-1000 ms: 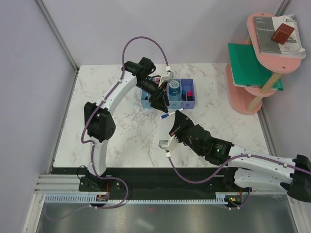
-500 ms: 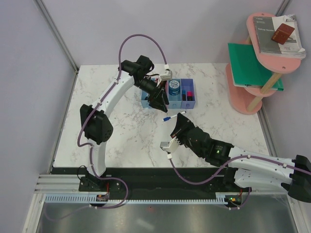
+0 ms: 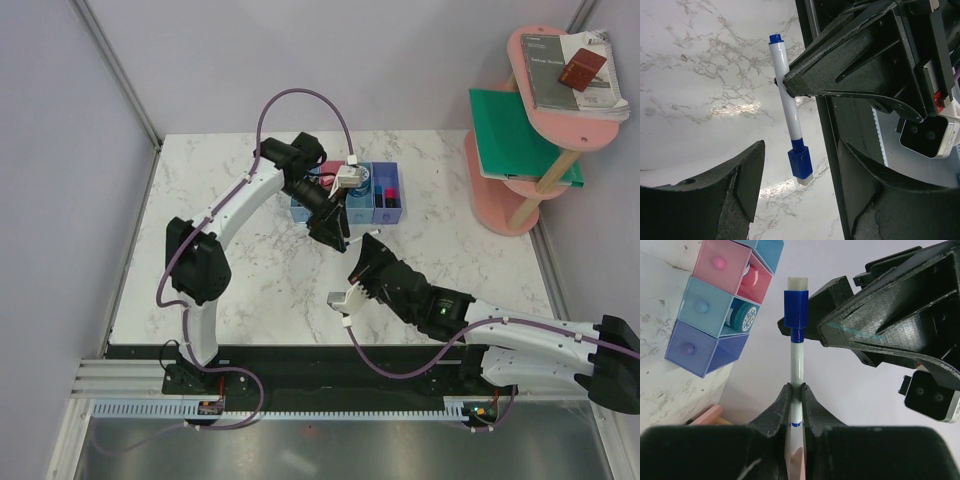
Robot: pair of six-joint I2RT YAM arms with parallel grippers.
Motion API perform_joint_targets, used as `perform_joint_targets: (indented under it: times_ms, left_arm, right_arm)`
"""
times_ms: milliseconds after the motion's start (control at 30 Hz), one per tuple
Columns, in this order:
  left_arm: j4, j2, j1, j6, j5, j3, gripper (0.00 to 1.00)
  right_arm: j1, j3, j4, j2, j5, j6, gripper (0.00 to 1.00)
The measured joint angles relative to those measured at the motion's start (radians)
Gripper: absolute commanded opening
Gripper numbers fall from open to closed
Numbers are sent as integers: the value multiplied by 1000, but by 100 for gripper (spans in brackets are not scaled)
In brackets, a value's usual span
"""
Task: Sort the stationery into containers
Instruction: Place the pen in the storage box.
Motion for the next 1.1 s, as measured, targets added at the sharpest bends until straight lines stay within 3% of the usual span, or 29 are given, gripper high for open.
perform_joint_targets:
  times_ms: [167, 267, 367, 433, 467, 500, 600, 633, 733, 1100]
  left_arm:
    - [0, 0, -10, 6, -16, -14, 64]
    - [0, 0, -11, 8, -23, -19, 55]
    - [0, 0, -11, 11, -25, -26, 34]
    - [-1, 0, -11, 15, -27, -27, 9]
    - [-4, 0, -12, 15, -28, -27, 2]
    - [0, 0, -12, 16, -35, -27, 2]
    - [1, 0, -12, 16, -45, -28, 2]
    - [2, 0, -13, 17, -46, -28, 2]
    - [1, 0, -16, 17, -47, -28, 2]
    - [7, -1, -24, -13, -44, -86, 2]
  right_arm:
    - [0, 13, 6, 11, 2, -10, 2]
    - [0, 24, 11, 14, 3, -16, 2]
    - [0, 31, 14, 17, 3, -18, 2]
    - [0, 32, 16, 19, 4, -19, 3]
    - [0, 32, 16, 21, 6, -21, 4]
    - [0, 32, 16, 22, 8, -24, 6]
    - [0, 32, 14, 23, 10, -28, 28]
    - [0, 32, 14, 24, 10, -31, 57]
    - [0, 32, 32, 26, 10, -36, 98]
    - [0, 25, 148, 16, 19, -21, 98]
